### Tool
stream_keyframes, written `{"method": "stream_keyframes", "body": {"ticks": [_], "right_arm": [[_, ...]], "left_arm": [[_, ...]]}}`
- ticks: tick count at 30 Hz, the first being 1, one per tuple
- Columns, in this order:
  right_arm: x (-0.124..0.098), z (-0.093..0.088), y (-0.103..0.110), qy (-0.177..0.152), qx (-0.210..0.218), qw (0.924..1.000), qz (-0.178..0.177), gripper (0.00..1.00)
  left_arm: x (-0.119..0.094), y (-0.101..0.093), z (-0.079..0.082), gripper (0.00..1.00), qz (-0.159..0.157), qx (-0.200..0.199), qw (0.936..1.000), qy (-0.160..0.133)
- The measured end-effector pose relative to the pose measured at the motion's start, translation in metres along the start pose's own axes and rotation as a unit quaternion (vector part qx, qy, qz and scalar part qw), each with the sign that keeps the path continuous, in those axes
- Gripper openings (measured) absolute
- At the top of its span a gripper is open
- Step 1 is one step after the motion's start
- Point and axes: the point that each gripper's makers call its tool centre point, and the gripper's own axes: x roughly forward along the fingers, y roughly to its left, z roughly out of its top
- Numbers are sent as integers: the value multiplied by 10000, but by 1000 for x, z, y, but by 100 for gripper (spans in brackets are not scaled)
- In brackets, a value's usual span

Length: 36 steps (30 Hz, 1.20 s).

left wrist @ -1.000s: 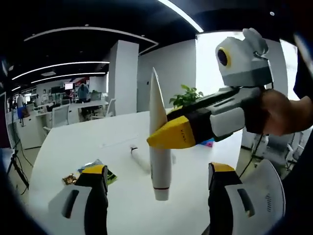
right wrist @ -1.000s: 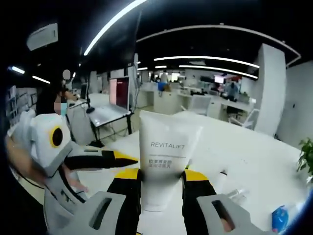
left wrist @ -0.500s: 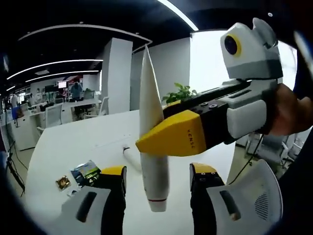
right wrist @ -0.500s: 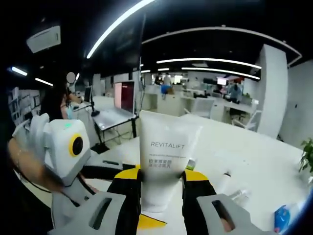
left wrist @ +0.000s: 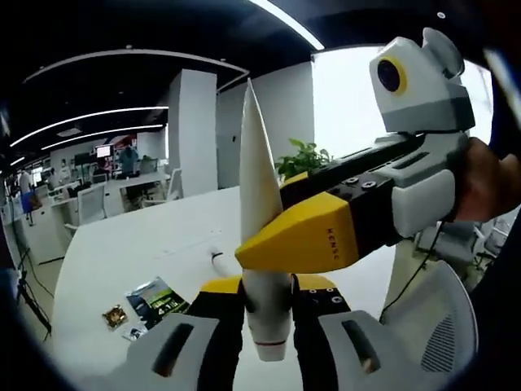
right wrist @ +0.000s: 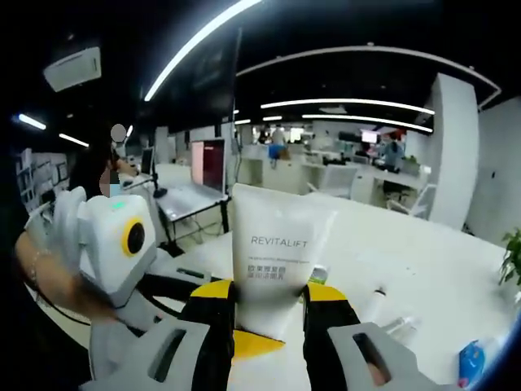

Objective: Arrange the skincare products in the storage area until every visible bottle or jar stands upright without overlapping.

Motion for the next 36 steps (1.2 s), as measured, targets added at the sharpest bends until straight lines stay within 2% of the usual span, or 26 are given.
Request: {"method": "stream_keyframes", "body": {"ticks": [5,8,11,12,14,17,18,21,22,23,24,27,28,29,31,34,36], "right_arm": [[-2,2,-2,-17,-21,10000,-2,25],[-4,6,-2,-66,-98,9999,88,26],[-7,12,3,-179,-251,9985,444,26],[-9,15,6,-230,-98,9975,664,26],[-16,22,6,-358,86,9942,1014,25],[-21,27,6,-515,-78,9906,1265,29],[-25,28,8,-563,-94,9870,1501,29],[-32,34,10,-705,0,9799,1865,29],[-36,34,11,-676,84,9754,2098,30],[-38,35,13,-683,56,9720,2248,32],[-42,35,17,-687,25,9662,2485,33],[-54,40,21,-728,476,9467,3101,33],[-55,42,18,-793,494,9463,3096,31],[-59,45,17,-832,516,9408,3245,29],[-64,51,15,-890,586,9343,3401,26],[-75,62,21,-986,549,9188,3782,25],[-75,65,21,-934,488,9153,3889,26]], "left_arm": [[0,-3,3,17,-159,-52,9999,7],[-1,-7,7,15,-422,-395,9983,-82],[-4,-11,15,15,-611,-591,9963,-161],[-6,-10,17,14,-683,-646,9954,-176],[-10,-8,20,14,-882,-548,9943,-233],[-15,-17,25,14,-1295,-526,9899,-228],[-17,-20,26,14,-1459,-477,9879,-226],[-22,-27,29,14,-1735,-455,9835,-249],[-25,-33,32,13,-1948,-482,9793,-261],[-26,-35,34,13,-2033,-509,9774,-296],[-28,-39,37,14,-2178,-532,9740,-316],[-35,-51,46,14,-2634,-519,9626,-369],[-36,-53,48,14,-2736,-519,9596,-394],[-38,-55,51,14,-2880,-536,9553,-398],[-39,-57,55,14,-3007,-408,9521,-375],[-42,-60,58,14,-3171,-229,9475,-327],[-43,-65,60,14,-3253,-177,9450,-308]]}}
